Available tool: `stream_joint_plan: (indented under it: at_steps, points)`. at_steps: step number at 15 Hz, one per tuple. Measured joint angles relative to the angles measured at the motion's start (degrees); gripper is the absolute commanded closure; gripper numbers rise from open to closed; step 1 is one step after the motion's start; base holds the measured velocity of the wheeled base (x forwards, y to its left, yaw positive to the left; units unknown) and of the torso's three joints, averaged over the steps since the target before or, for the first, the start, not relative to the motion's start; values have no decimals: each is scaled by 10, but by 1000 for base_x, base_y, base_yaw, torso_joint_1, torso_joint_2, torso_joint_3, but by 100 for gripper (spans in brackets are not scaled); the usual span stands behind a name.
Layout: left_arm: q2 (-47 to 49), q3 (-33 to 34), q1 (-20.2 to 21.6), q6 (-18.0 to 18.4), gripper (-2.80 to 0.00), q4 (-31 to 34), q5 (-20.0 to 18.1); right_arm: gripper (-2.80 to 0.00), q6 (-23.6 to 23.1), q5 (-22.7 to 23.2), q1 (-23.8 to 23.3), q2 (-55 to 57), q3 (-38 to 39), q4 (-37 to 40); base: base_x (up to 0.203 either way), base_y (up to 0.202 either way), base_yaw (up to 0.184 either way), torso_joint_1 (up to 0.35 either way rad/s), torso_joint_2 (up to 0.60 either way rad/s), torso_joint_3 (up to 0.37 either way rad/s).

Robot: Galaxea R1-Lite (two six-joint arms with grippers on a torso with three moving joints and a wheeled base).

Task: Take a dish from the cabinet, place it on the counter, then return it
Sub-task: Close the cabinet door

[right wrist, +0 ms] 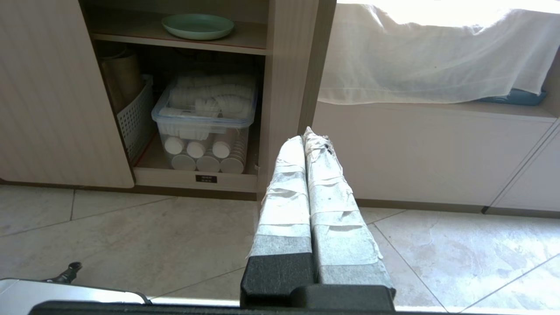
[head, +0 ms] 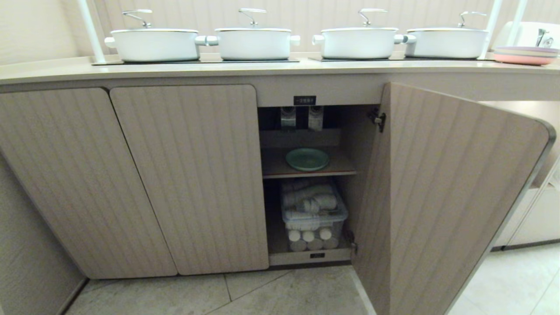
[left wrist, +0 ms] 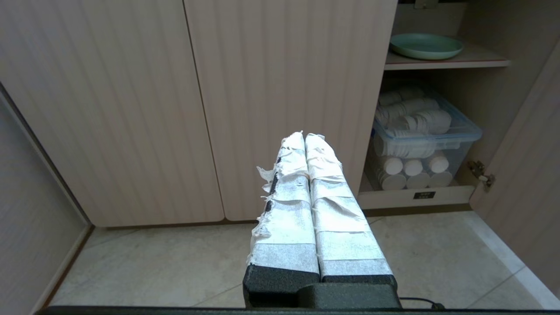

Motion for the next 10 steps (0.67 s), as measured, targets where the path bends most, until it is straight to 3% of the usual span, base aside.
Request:
stream_joint_plan:
  at_steps: [10]
  points:
    - [0, 0, 0, 0, 0, 0, 0, 0, 0, 0, 0, 0, 0, 0, 0, 0, 0, 0, 0, 0]
